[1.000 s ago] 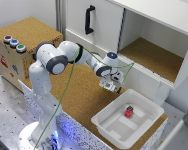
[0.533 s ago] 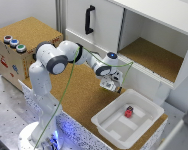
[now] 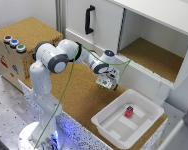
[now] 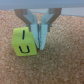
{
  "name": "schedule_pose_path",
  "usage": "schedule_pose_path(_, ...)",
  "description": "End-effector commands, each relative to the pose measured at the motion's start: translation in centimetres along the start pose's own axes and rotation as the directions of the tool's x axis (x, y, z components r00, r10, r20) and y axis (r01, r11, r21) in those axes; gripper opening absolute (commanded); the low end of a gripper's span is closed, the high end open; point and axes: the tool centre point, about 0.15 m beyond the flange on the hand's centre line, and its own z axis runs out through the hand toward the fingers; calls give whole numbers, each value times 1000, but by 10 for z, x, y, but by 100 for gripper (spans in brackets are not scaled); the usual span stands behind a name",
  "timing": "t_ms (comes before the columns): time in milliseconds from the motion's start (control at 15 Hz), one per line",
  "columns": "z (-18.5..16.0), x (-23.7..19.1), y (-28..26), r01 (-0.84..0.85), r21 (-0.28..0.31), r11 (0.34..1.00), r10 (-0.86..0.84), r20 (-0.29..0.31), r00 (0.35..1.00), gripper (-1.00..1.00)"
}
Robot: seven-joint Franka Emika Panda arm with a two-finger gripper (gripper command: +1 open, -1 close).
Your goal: Push the yellow block towards the left
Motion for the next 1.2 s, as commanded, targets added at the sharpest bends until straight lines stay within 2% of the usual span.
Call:
schedule_pose_path(0, 4, -1, -29, -12, -30, 999, 13, 39, 999, -100)
schedule_pose_path(467, 1, -11, -65, -28, -40, 999, 30, 36, 999, -100)
schedule_pose_path(1000, 6, -17, -93, -92, -110, 990, 95, 19, 995, -100)
schedule_pose_path(1133, 3, -15, -92, -114, -102, 988, 116, 13, 993, -100)
